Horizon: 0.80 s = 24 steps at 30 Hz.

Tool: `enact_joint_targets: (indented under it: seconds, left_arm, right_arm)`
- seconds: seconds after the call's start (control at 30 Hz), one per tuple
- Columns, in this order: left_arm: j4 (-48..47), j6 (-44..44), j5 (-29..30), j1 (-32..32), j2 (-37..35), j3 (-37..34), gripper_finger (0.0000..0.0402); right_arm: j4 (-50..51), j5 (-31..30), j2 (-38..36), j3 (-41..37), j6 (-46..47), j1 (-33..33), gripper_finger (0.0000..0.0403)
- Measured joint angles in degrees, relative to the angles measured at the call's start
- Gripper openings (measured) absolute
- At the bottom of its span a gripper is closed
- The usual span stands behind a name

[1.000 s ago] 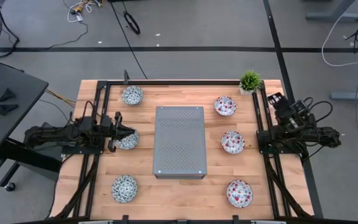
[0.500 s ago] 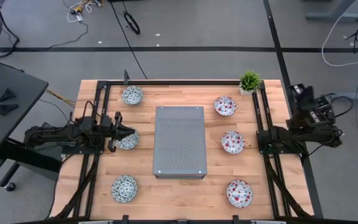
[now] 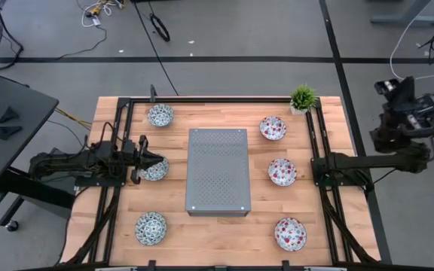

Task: Pick & Place Mini bowls
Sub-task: Put the top red bowl on the shelf

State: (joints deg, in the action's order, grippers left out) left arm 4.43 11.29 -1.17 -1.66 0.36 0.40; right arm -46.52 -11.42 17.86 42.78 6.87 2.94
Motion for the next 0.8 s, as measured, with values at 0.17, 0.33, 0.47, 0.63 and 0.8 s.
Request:
enact_joint_targets:
  seconds: [0.17,0.33,0.47,0.63,0.8]
  left_arm:
    - [0.0,0.0,0.0,0.0,0.0,0.0,0.0032]
    - [0.0,0.0,0.0,0.0,0.0,0.0,0.0032]
    - [0.0,0.0,0.0,0.0,0.0,0.0,0.0032]
    - [0.0,0.0,0.0,0.0,0.0,0.0,0.0032]
    - [0.0,0.0,0.0,0.0,0.0,0.0,0.0032]
  right_arm:
    - [9.4,0.0,5.8,10.8,1.3,0.0,0.0]
    - [18.9,0.0,11.3,21.3,1.9,0.0,0.0]
    - [25.1,0.4,15.8,29.3,1.9,0.0,0.0]
    - [31.8,0.5,21.1,38.1,1.7,0.0,0.0]
    - [39.8,0.5,25.7,46.1,1.7,0.0,0.0]
